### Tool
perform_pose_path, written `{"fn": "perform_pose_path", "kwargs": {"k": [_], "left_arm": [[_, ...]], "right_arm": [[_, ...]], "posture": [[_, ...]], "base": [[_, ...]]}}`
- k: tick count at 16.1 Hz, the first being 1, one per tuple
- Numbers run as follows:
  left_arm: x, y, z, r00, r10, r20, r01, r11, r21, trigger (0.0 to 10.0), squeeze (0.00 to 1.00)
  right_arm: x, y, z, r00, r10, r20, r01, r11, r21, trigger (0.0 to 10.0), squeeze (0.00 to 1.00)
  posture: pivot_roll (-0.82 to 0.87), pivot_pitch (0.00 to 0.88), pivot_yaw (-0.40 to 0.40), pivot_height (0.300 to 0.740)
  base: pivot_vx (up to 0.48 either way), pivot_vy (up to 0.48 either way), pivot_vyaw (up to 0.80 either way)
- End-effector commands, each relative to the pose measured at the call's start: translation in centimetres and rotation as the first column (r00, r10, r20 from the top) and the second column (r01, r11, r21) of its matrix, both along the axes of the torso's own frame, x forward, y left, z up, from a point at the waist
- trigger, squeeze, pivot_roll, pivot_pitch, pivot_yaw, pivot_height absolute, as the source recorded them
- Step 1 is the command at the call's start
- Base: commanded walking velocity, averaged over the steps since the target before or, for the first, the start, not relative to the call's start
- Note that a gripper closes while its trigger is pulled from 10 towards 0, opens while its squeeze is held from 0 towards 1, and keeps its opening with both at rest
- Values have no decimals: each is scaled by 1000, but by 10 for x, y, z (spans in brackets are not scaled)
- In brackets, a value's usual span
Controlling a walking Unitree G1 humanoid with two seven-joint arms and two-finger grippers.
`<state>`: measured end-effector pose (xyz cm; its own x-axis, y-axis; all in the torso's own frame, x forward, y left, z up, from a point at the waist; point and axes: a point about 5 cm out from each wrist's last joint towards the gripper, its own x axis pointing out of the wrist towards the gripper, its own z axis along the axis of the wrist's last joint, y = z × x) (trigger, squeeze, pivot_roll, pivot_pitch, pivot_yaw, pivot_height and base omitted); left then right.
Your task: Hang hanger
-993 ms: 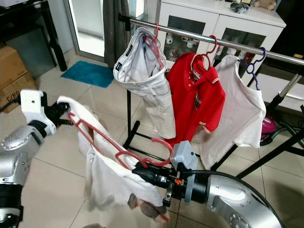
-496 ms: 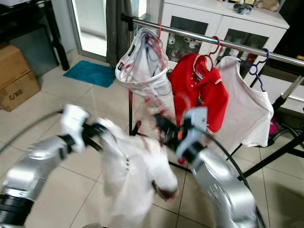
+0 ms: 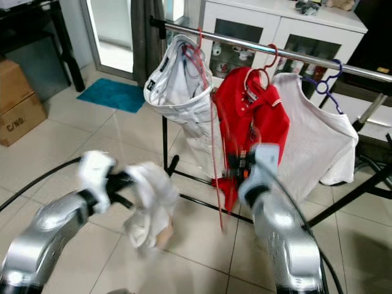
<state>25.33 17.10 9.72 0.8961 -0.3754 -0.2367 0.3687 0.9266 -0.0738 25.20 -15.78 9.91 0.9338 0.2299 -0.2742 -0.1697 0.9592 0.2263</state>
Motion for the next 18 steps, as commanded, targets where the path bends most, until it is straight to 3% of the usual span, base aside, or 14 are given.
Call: {"fn": "perform_pose_path", "kwargs": {"k": [1,2,3,5,8,9,10,14,16,18], "left_arm": [[0,7,6,994,92,53,-91,995,-30,10000,0],[-4,12,5,980,154,124,-153,988,-22,10000,0],[-7,12,6,977,154,146,-147,988,-54,10000,0],[-9,11,7,970,189,152,-176,980,-92,10000,0],[-7,17,6,959,247,140,-241,969,-63,10000,0],[-5,22,1,963,262,66,-261,965,-22,10000,0],[-5,21,-2,975,218,39,-218,976,-6,10000,0],[6,6,6,988,124,93,-131,989,74,10000,0],[2,7,1,990,133,38,-135,990,38,10000,0],[0,5,0,992,119,29,-121,991,54,10000,0]], "right_arm": [[-4,-10,-8,998,-59,-18,58,997,-60,10000,0],[-5,-17,-9,992,-123,26,125,983,-131,10000,0],[-3,-22,-7,982,-173,75,182,972,-148,10000,0],[0,-23,-3,980,-181,77,187,980,-69,10000,0],[0,-21,-4,979,-200,37,198,980,35,10000,0],[1,-21,-3,972,-230,50,228,972,46,10000,0],[1,-20,-3,973,-227,50,224,973,52,10000,0],[-1,-23,-10,965,-262,-20,261,965,-16,10000,0],[-8,-18,-11,970,-241,-25,240,970,-33,10000,0],[-12,-19,-11,972,-231,-33,232,973,2,10000,0]], "posture": [[-24,0,-62,740],[-22,0,-66,740],[-14,0,-73,740],[-13,0,-74,740],[-15,0,-74,740],[-19,0,-70,740],[-22,0,-61,740],[-27,0,-61,740],[-37,0,-35,740],[-34,0,-47,740]], "base": [[0,0,-800],[0,0,-800],[0,0,-800],[0,0,-800],[0,0,-800],[0,0,-800],[0,0,-800],[0,0,-400],[0,0,0],[0,0,-800]]}}
